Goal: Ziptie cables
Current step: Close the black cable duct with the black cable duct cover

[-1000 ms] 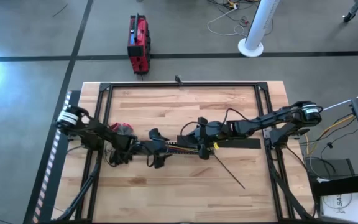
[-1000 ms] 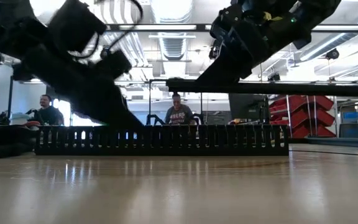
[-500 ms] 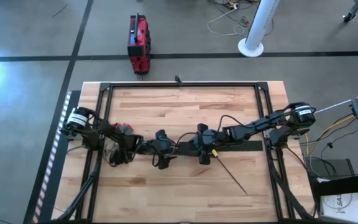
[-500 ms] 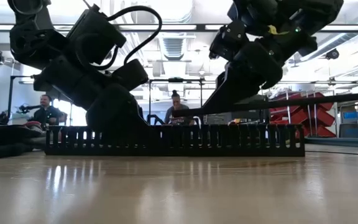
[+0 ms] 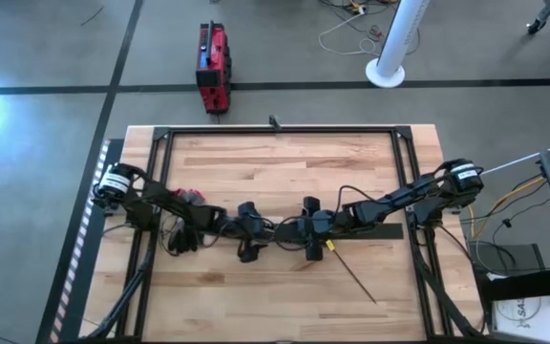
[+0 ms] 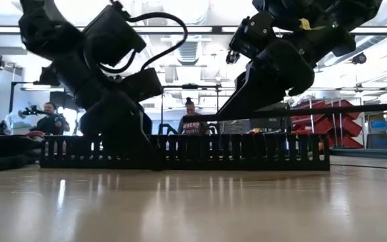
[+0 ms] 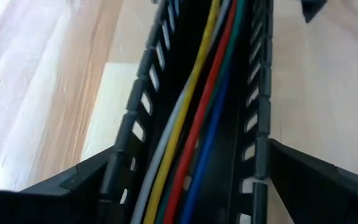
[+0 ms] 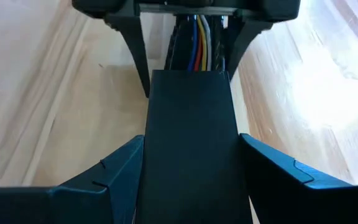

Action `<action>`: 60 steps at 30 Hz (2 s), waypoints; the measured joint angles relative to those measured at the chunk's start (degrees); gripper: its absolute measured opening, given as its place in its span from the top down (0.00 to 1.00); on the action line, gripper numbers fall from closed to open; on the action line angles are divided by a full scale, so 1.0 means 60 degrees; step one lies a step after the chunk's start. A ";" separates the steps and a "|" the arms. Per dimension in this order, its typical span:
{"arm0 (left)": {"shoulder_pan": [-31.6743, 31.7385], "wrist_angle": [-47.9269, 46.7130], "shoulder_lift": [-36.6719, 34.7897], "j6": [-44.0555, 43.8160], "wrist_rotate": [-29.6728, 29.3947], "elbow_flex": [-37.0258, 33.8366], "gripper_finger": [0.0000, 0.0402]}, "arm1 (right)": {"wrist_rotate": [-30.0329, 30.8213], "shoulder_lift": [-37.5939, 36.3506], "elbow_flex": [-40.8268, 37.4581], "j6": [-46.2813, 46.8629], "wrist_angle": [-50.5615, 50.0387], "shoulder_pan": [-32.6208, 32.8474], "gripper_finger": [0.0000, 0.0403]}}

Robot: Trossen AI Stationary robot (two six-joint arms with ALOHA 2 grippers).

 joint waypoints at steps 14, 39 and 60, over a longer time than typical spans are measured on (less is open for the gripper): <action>0.0272 -0.1667 -0.0107 0.2083 0.0506 0.1402 0.14 | 0.0679 0.0007 0.0000 0.0028 0.0138 0.0309 0.45; 0.0379 -0.1339 0.0281 0.1542 0.1127 0.0953 0.36 | 0.1157 0.0726 0.0004 0.0141 0.1344 0.0692 0.45; 0.0346 -0.1351 0.0296 0.1549 0.1159 0.0942 0.42 | 0.1852 0.1428 0.0007 -0.0248 0.1675 0.0692 0.45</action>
